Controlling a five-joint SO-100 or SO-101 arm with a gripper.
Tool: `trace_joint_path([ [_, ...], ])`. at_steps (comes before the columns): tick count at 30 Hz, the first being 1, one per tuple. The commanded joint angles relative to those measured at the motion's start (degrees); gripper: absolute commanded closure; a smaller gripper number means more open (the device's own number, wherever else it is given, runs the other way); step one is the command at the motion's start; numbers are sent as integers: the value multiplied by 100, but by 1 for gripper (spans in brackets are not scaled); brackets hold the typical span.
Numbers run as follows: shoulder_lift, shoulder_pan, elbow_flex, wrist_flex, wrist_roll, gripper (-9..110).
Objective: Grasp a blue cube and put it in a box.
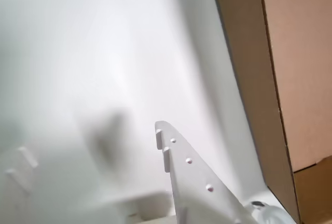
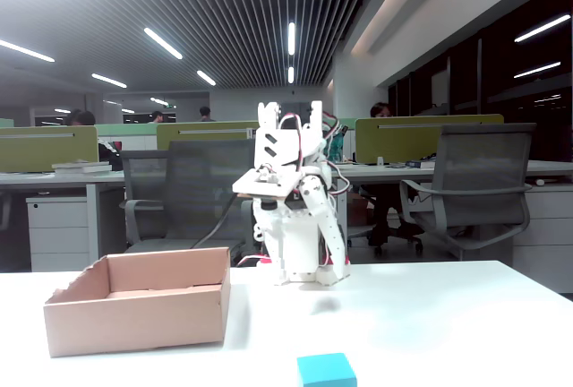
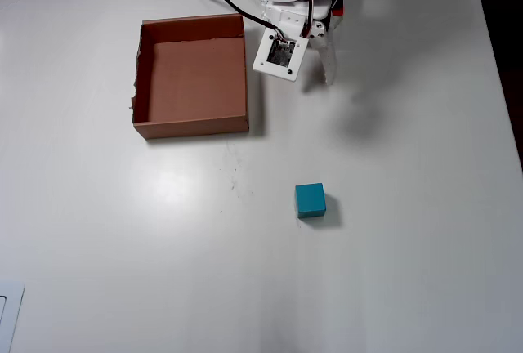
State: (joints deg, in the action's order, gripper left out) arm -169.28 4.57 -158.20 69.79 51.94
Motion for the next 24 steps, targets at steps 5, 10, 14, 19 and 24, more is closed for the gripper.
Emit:
trace_joint_path([
  [5, 2382, 229, 2681, 606, 694, 70],
  [10, 3858, 624, 4535, 1099, 1116, 72],
  [14, 4896, 782, 5704, 1336, 1336, 71],
  [19, 5871, 976, 6548, 1274, 1635, 70],
  [24, 6776, 1055, 7374, 1143, 1635, 68],
])
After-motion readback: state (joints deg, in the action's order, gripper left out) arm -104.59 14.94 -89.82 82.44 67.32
